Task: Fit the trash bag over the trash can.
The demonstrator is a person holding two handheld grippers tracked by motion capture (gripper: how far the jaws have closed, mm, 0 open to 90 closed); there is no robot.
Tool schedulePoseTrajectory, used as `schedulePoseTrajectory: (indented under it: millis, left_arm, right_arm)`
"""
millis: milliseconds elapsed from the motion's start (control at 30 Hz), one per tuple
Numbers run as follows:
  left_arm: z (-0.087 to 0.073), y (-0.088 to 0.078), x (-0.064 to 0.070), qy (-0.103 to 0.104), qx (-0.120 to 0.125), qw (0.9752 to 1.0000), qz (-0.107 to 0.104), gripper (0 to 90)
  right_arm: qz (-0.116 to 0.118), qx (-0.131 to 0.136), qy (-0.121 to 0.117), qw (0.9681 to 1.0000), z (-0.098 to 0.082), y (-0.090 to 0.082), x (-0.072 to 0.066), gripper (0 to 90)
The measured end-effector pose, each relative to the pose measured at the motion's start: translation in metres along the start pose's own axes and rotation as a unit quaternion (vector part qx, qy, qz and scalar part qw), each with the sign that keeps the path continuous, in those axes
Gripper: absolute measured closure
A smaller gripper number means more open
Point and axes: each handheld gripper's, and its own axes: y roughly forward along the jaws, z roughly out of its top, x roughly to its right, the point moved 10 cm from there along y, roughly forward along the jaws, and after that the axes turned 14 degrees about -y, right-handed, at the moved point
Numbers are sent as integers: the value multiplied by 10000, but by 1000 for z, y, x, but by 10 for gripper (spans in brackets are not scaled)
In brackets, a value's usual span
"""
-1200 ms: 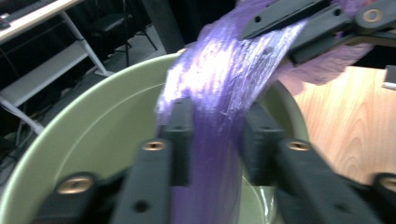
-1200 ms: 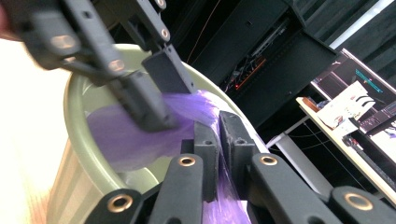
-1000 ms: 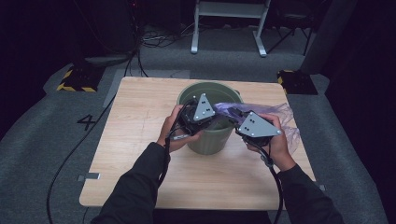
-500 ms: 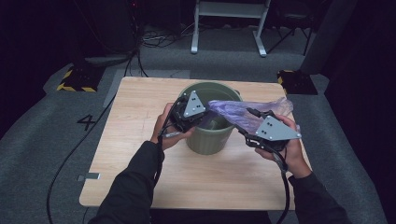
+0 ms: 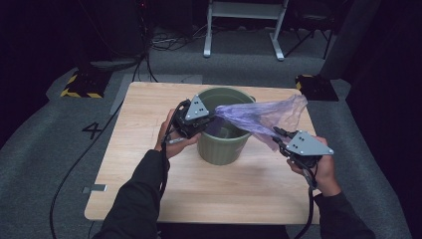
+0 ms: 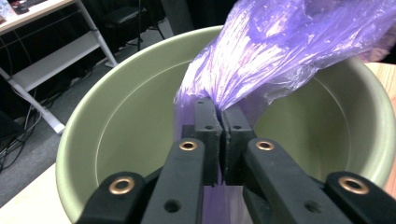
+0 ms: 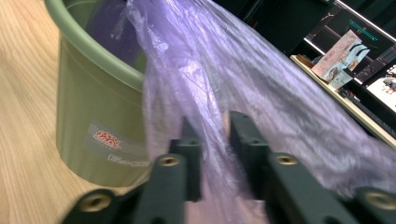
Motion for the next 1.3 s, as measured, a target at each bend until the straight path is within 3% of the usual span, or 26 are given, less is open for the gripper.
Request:
schedulePoseTrajectory:
  millis: [100, 167, 267, 300, 400, 500, 633, 767, 833, 933, 1167, 1300]
  left_arm:
    - [0, 0, 2, 52, -24, 10000, 4, 783]
    - [1, -1, 4, 17, -46, 10000, -64, 600]
    - [2, -7, 9, -12, -110, 9996, -274, 389]
    - [3, -9, 10, -39, -74, 9994, -325, 358]
    - [7, -15, 15, -114, 47, 9989, -458, 294]
    - [11, -17, 24, -109, 90, 9980, -619, 303]
    - [13, -13, 43, 95, 70, 9972, -738, 313]
    - [16, -5, 59, 263, 25, 9970, -722, 301]
    - [17, 0, 61, 323, -39, 9976, -618, 323]
    - [17, 4, 61, 464, -100, 9980, -415, 475]
    - [17, 4, 58, 610, -37, 9976, -320, 850]
    - [16, -2, 54, 595, 58, 9977, -307, 896]
  right_arm:
    - [-154, 58, 66, 9998, 0, 0, 6, 872]
    - [-260, 133, 159, 9994, 2, -2, 10, 881]
    - [-365, 204, 193, 9989, 4, -4, 15, 888]
    - [-378, 207, 196, 9989, 5, -5, 16, 887]
    - [-452, 174, 167, 9987, 6, -5, 19, 887]
    - [-463, 206, 165, 9986, 9, -6, 20, 880]
    - [-380, 256, 51, 9989, 19, -2, 14, 875]
    - [-299, 301, -103, 9990, 31, 3, 7, 864]
    - [-254, 370, -105, 9989, 37, 4, 5, 864]
    - [-205, 484, -108, 9986, 45, 2, 3, 858]
    - [-101, 625, -156, 9979, 55, -4, -3, 828]
    - [-59, 730, -82, 9973, 57, -6, -6, 762]
